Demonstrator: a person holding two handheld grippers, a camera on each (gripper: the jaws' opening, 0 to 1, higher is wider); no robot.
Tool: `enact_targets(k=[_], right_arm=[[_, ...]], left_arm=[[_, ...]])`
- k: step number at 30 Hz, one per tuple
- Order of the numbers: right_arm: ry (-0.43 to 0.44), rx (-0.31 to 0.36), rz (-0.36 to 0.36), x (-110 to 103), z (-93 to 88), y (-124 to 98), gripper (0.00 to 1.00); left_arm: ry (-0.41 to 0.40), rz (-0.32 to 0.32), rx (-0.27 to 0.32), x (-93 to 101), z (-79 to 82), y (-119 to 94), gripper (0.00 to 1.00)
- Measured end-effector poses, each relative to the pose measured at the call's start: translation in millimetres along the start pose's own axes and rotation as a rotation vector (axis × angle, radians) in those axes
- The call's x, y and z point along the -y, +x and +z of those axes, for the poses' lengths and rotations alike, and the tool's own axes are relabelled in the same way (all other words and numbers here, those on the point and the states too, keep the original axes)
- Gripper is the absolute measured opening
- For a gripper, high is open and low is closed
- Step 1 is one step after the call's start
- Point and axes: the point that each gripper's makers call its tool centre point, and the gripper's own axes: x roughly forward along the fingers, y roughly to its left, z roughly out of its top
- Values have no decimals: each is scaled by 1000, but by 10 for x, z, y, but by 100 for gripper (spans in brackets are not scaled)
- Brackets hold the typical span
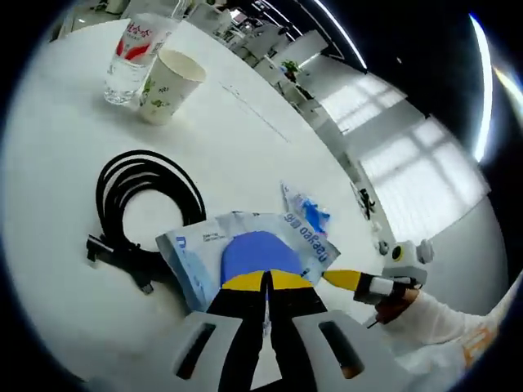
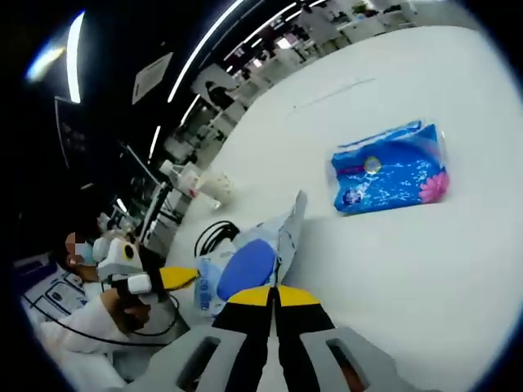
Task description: Arrange the tabletop items into an orderly group along one side of the table until the central work area is clear of visible clutter.
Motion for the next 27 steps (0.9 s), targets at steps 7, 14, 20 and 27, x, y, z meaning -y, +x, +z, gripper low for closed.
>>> enact_targets(k=[7, 14, 20, 27], right_arm=[[3, -18, -28, 32, -93, 16, 0], [10, -60, -26, 39, -242, 56, 0], [5, -75, -41, 79, -275, 48, 0], [-129, -118, -60, 147, -411, 22, 0]], left_arm=[[69, 75, 2, -241, -154, -205, 31], [128, 140, 9, -324, -75, -305, 29], [105, 224, 47, -462, -66, -383, 65], [99, 159, -149, -380, -596, -266, 45]])
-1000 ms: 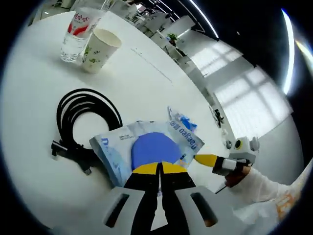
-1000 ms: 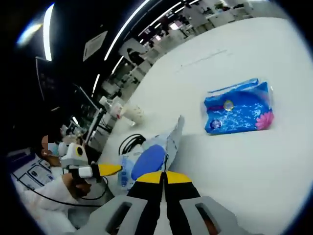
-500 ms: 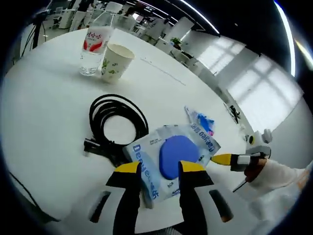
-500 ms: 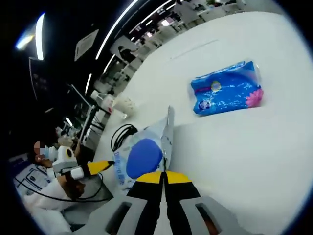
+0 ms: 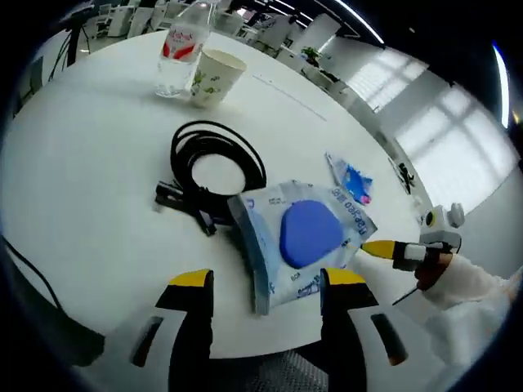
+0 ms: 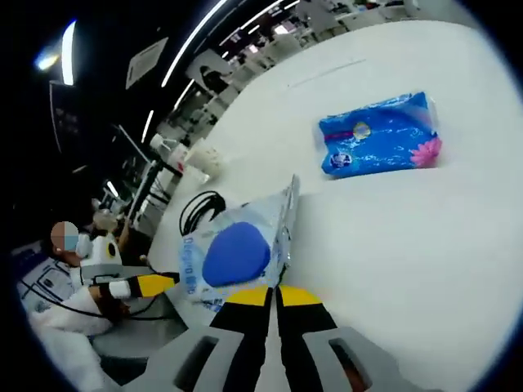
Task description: Arrange the tabletop items into an orderly group along one side of the table until the central work area is clear of visible clutter.
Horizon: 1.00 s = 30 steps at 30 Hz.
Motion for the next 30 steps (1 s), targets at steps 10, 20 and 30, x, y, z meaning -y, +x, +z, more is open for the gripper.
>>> enact_targets(k=[10, 20, 30], right_arm=[[-97, 104, -33, 175, 414, -218, 18], [-39, 25, 30, 184, 386, -9, 0], [-1, 181, 95, -53, 589, -289, 0]], left_arm=[[62, 6, -20, 57, -67, 64, 30], [-138, -41, -70, -40, -133, -5, 4], [-64, -69, 118, 135, 488, -272, 0]])
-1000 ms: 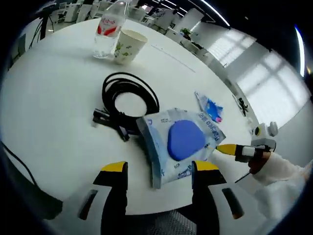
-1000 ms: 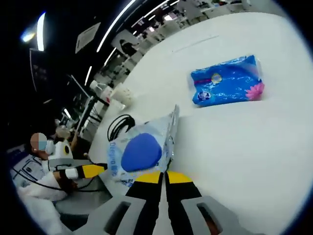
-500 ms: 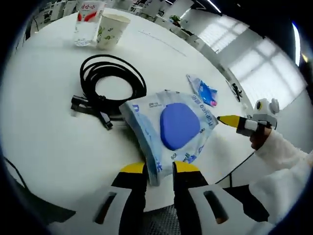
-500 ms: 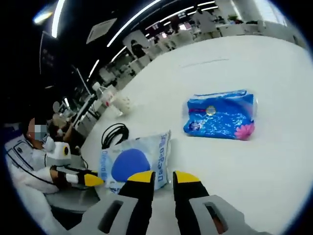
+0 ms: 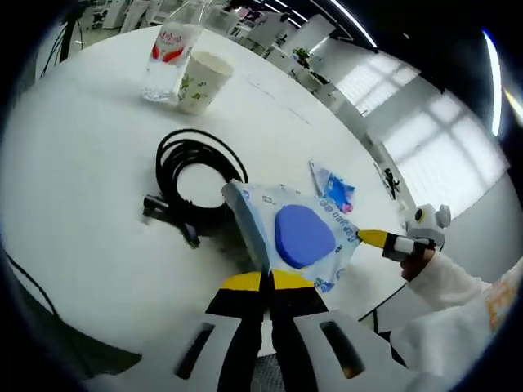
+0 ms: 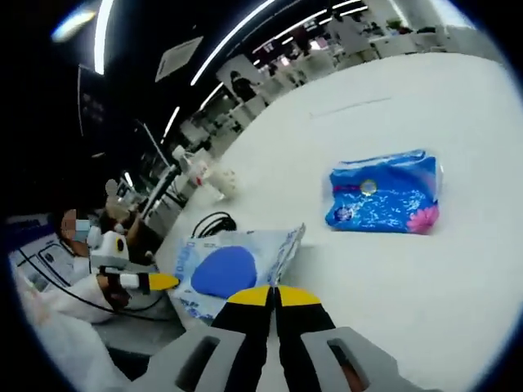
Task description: Arrange the tabletop items into an orderly group along one side of the table until the central work area is clear of visible clutter.
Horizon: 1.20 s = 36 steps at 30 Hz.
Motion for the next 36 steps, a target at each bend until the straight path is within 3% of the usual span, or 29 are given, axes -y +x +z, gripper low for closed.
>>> enact_targets(k=[4, 7, 15, 26, 33, 36], right_arm=[[-15, 45, 1, -64, 186, -27, 0], [-34, 68, -2, -107, 356, 33, 0], [-87, 85, -28, -78, 629, 365, 0], [-102, 44, -119, 181, 720, 684, 0], [-103, 11, -180, 342, 808, 842, 0], [-105, 4, -189, 286, 767, 838, 0]], left_arm=[[110, -4, 1, 61, 271, 55, 0], [143, 1, 1, -9, 507, 159, 0], [227, 53, -11, -109, 994, 400, 0], [299, 111, -65, -192, 1201, 777, 0], [255, 145, -62, -355, 1311, 974, 0], [255, 151, -74, -438, 1344, 1048, 0]])
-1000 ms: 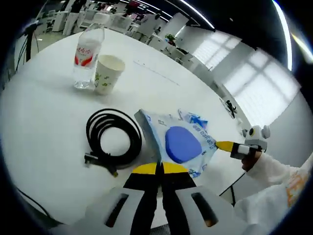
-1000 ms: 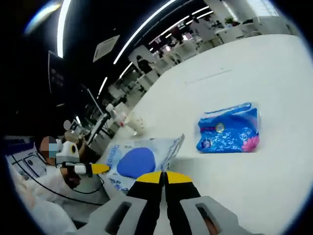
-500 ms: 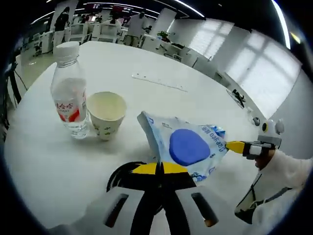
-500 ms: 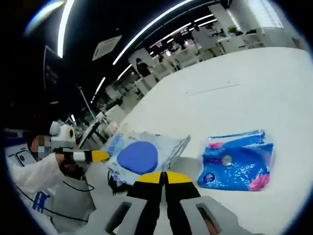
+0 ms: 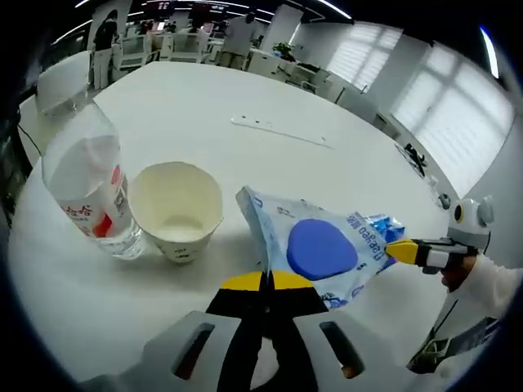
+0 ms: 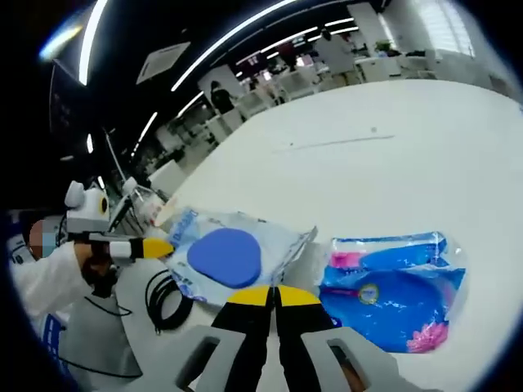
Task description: Arrange the tabletop items into an orderly group along one side of the table until the central work area is clear of visible clutter.
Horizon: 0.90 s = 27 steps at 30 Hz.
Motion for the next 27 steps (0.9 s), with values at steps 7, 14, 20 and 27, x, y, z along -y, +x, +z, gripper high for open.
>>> enact_targets(k=[7, 14, 20, 27], right_arm=[[-1, -32, -9, 73, -44, 104, 0], [13, -70, 5, 119, -147, 183, 0], [2, -86, 9, 75, -195, 208, 0], [41, -85, 5, 103, -190, 219, 0]], left_arm=[[-13, 10, -24, -121, -1, 100, 0], [-62, 9, -29, -218, -52, 173, 0], [-60, 15, -46, -261, -109, 223, 0], [-103, 20, -41, -299, -168, 229, 0]])
